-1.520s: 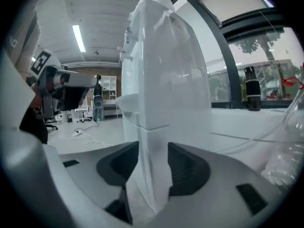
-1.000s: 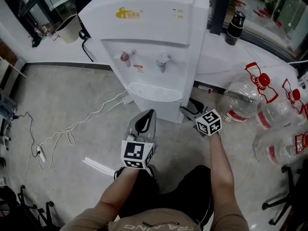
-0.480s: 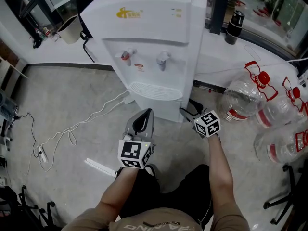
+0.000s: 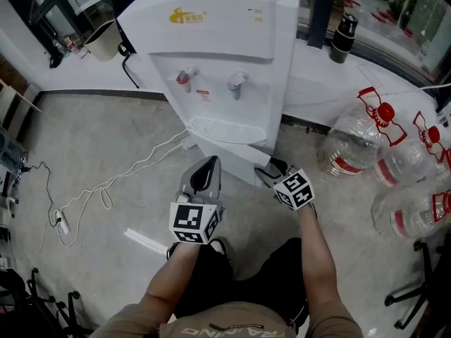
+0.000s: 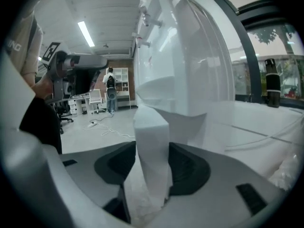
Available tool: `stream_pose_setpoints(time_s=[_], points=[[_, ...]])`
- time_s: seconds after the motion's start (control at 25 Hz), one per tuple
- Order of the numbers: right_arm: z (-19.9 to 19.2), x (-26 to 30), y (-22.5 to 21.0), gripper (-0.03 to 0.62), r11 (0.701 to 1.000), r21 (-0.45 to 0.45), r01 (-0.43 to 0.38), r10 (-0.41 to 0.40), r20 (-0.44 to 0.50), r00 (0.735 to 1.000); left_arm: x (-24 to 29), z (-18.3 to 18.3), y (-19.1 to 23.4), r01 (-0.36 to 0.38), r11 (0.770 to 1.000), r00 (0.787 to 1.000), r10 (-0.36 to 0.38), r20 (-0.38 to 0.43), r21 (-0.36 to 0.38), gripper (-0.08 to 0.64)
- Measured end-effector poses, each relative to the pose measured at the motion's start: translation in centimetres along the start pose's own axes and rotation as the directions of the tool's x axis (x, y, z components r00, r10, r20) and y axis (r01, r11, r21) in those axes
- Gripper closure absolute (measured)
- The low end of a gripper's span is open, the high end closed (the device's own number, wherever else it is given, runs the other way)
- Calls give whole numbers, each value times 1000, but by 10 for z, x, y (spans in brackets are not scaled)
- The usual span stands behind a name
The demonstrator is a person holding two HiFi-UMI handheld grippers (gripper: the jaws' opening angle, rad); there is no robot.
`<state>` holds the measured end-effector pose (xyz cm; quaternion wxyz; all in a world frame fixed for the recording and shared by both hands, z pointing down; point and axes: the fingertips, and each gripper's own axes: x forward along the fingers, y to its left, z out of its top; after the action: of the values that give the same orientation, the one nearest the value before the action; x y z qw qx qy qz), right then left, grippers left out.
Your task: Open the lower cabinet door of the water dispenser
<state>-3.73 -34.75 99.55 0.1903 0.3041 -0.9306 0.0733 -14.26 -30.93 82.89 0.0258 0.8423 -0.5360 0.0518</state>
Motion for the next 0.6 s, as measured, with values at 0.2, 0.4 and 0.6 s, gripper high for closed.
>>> stream_pose_setpoints(time_s=[0.2, 0.4, 0.6], points=[[-1, 1, 53, 394, 1000, -9, -4, 3, -43, 999, -9, 5, 8, -33, 999, 999, 33, 10, -5, 552], [1, 8, 104, 394, 999, 46, -25, 27, -56, 998, -24, 10, 21, -78, 997, 997, 78, 22, 0, 552], [9, 20, 166, 394, 983, 98, -154, 158, -31, 987, -49, 8, 47, -151, 989, 989, 151, 9, -3, 552]])
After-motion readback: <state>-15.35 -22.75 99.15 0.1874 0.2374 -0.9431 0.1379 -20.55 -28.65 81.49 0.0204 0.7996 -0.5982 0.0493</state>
